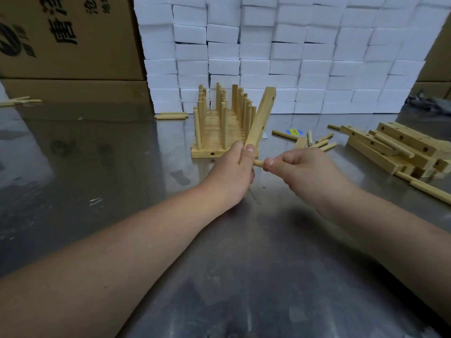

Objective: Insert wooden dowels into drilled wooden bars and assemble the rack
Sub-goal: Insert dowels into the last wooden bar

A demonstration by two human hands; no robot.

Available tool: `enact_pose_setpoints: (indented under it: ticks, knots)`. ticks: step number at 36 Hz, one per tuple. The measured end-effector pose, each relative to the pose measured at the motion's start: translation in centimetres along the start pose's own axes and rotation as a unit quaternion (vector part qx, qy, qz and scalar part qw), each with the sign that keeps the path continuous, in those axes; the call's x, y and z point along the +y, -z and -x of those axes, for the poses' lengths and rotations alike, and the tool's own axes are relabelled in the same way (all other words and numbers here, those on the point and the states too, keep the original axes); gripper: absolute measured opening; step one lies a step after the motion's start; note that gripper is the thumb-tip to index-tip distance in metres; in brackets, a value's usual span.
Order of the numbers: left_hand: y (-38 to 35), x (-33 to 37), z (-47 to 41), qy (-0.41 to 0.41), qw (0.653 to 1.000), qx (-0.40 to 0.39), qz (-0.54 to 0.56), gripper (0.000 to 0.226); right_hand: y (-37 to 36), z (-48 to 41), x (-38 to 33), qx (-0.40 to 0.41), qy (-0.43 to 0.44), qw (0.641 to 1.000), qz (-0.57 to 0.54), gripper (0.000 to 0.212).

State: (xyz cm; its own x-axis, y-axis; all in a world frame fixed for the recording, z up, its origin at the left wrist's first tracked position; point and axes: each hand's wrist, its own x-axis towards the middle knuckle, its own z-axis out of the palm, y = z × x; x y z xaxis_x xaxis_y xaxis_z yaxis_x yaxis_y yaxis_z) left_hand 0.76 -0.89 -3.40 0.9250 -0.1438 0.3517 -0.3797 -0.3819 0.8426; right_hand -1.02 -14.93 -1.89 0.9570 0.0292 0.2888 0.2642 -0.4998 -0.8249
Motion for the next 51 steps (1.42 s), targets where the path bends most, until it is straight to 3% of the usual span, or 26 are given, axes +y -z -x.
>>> enact_pose_setpoints:
  ticks: [4, 8, 21, 29, 35, 40, 43, 47, 51]
  knots:
    - [0.0, 0.1, 0.0, 0.026, 0.999, -0.017, 0.025, 0.034, 0.0, 0.0, -0.1, 0.001, 0.023, 0.998, 0.057, 0.025]
    - [-0.1, 0.0, -0.1, 0.019, 1.0, -0.012, 0.003, 0.03, 0.2, 0.0, -0.1, -0.018, 0.042, 0.994, 0.104, 0.034]
    - [0.1, -0.3, -0.5, 0.043, 0.999, -0.015, 0.028, 0.026, 0.3, -0.3, 0.6, -0.034, 0.055, 0.989, 0.133, 0.041]
    - [0.2, -0.3, -0.5, 0.031, 0.999, -0.033, -0.012, 0.014, 0.4, -0.3, 0.5, -0.044, 0.052, 0.986, 0.15, 0.038]
    - [0.1, -0.6, -0.6, 0.048, 0.999, -0.006, 0.007, 0.018, 1.5, -1.4, 1.4, 0.005, -0.026, 0.989, 0.147, 0.039]
    - [0.1, -0.5, -0.5, 0.057, 0.998, -0.024, 0.009, 0.018, 4.4, -3.4, 2.7, 0.071, -0.081, 0.971, 0.213, 0.035]
    - [0.2, -0.4, -0.5, 0.057, 0.998, -0.027, 0.006, 0.018, 6.6, -4.6, 3.9, 0.096, -0.161, 0.931, 0.312, 0.035]
    - [0.3, -0.3, -0.4, 0.057, 0.998, -0.029, 0.004, 0.019, 8.8, -5.3, 4.5, 0.096, -0.301, 0.841, 0.44, 0.061]
    - [0.3, -0.2, -0.3, 0.056, 0.998, -0.038, 0.0, 0.018, 8.4, -4.4, 5.1, 0.056, -0.368, 0.833, 0.409, 0.061]
